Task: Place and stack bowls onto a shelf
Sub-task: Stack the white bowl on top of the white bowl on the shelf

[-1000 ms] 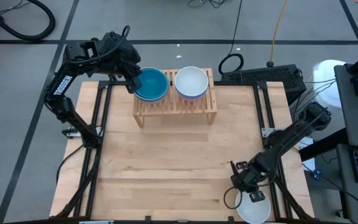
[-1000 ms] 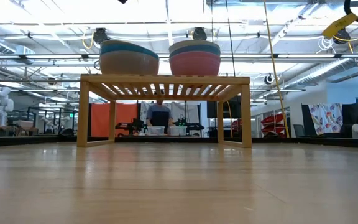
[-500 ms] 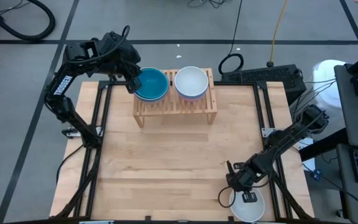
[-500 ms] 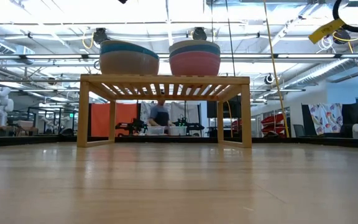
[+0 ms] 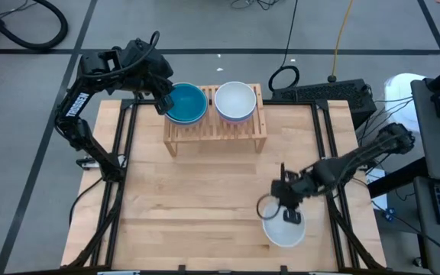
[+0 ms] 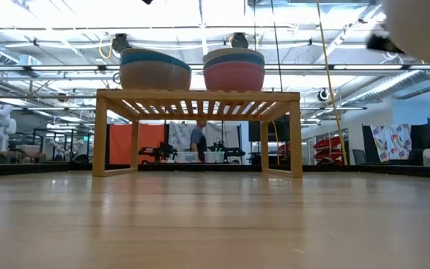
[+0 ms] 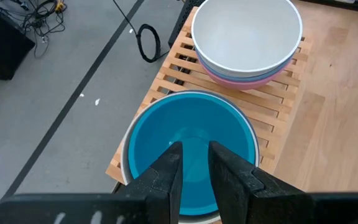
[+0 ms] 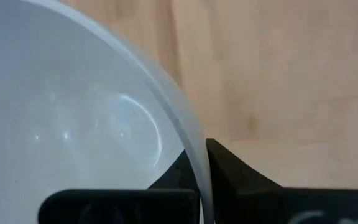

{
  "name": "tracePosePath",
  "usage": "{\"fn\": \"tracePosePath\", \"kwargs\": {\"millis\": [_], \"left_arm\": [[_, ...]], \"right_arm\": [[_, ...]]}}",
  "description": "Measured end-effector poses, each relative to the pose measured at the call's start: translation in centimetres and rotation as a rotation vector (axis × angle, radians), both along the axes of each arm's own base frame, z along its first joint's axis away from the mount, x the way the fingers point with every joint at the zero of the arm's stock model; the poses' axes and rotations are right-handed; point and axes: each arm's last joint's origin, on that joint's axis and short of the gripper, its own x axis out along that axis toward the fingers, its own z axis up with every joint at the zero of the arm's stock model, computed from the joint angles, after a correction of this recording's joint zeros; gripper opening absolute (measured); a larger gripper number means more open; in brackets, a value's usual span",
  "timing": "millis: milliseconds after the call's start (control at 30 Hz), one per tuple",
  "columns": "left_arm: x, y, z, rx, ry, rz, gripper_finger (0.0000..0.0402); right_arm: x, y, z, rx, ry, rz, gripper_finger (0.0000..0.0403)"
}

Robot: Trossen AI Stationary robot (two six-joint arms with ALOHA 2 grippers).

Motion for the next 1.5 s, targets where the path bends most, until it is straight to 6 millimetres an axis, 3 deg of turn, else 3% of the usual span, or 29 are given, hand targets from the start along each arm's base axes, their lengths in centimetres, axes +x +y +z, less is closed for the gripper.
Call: {"fn": "tracePosePath", "kwargs": {"millis": [367, 500, 667, 833, 1033, 1167, 1300, 1500], "left_arm": [[0.0, 0.0, 0.0, 0.000, 0.000, 0.000, 0.0083], [0.0, 0.0, 0.0, -0.001, -0.001, 0.002, 0.0083], [0.0, 0.0, 0.0, -0.003, -0.003, 0.004, 0.0083], [0.0, 0.0, 0.0, -0.018, -0.015, 0.025, 0.0083], [0.0, 0.0, 0.0, -0.029, -0.025, 0.041, 0.0083], [0.0, 0.0, 0.0, -0.031, -0.027, 0.045, 0.0083], [0.0, 0.0, 0.0, -0.037, -0.031, 0.053, 0.0083], [0.0, 0.0, 0.0, -0.043, -0.037, 0.063, 0.0083]], "right_arm": [[1.4, -6.3, 11.6, -0.153, -0.251, -0.122, 0.0000], [1.1, -8.9, 14.5, -0.235, -0.339, -0.111, 0.0000], [1.5, -12.9, 17.1, -0.418, -0.432, -0.232, 0.0000], [2.1, -16.8, 18.5, -0.612, -0.477, -0.172, 0.0000], [3.7, -22.0, 20.2, -0.695, -0.547, -0.304, 0.0000], [5.2, -25.1, 20.7, -0.630, -0.627, -0.252, 0.0000], [6.6, -27.7, 19.8, -0.548, -0.605, -0.260, 0.0000], [6.9, -29.9, 18.9, -0.470, -0.516, -0.294, 0.0000]]}}
